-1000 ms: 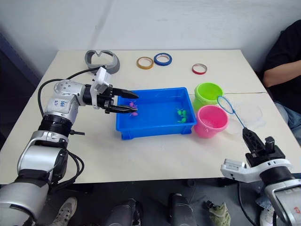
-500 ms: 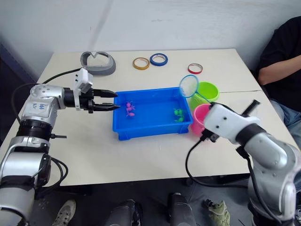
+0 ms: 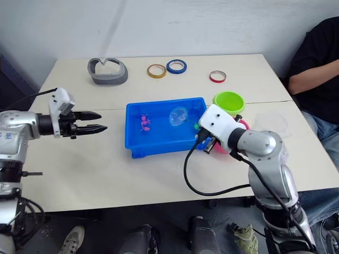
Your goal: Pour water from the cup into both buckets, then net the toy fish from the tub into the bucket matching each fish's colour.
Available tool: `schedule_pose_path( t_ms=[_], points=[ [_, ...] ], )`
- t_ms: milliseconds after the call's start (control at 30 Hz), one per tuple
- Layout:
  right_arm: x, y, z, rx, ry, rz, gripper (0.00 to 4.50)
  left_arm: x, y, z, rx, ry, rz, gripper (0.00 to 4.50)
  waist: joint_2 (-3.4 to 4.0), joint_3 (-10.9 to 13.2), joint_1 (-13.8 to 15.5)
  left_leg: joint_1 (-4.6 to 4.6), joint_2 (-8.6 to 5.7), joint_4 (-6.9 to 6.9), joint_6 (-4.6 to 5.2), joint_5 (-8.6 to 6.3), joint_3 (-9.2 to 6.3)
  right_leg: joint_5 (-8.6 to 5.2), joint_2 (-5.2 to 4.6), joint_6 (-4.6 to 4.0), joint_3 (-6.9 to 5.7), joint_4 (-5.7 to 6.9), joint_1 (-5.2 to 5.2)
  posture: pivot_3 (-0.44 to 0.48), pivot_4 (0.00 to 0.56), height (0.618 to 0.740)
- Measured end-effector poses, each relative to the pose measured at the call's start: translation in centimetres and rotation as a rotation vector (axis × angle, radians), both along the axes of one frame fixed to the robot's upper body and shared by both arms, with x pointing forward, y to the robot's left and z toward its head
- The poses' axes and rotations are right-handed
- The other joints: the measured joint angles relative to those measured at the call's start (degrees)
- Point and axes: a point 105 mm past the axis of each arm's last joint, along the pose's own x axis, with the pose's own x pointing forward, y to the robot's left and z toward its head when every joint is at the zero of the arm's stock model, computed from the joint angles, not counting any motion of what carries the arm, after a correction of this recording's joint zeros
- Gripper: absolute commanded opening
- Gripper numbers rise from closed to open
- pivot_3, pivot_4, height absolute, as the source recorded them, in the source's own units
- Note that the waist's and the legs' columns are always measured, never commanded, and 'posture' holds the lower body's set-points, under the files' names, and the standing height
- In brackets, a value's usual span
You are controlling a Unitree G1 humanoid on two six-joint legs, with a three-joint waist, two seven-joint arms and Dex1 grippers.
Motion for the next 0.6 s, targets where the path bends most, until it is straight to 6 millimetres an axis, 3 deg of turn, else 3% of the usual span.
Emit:
schedule_pose_path(
  t_ms=[367, 600],
  points=[
    [0.2, 3.2, -2.4, 0.014, 0.087, 0.067, 0.00, -1.1, 0.3, 0.5, -0.018, -0.014, 0.033, 2.97, -0.01, 0.0, 0.0, 0.00, 0.03, -0.05, -0.08, 0.00, 0.01, -0.02, -0.01, -0.04, -0.01, -0.02, -0.03, 0.000, 0.150, 0.713],
    [0.7, 3.7, -3.5, 0.004, 0.110, 0.047, 0.00, -1.4, 0.3, 0.0, -0.021, -0.003, 0.043, 2.97, -0.01, 0.0, -0.1, 0.00, 0.06, -0.11, -0.12, -0.01, 0.03, -0.04, 0.00, -0.07, 0.00, -0.04, -0.08, 0.000, 0.150, 0.713]
  ],
)
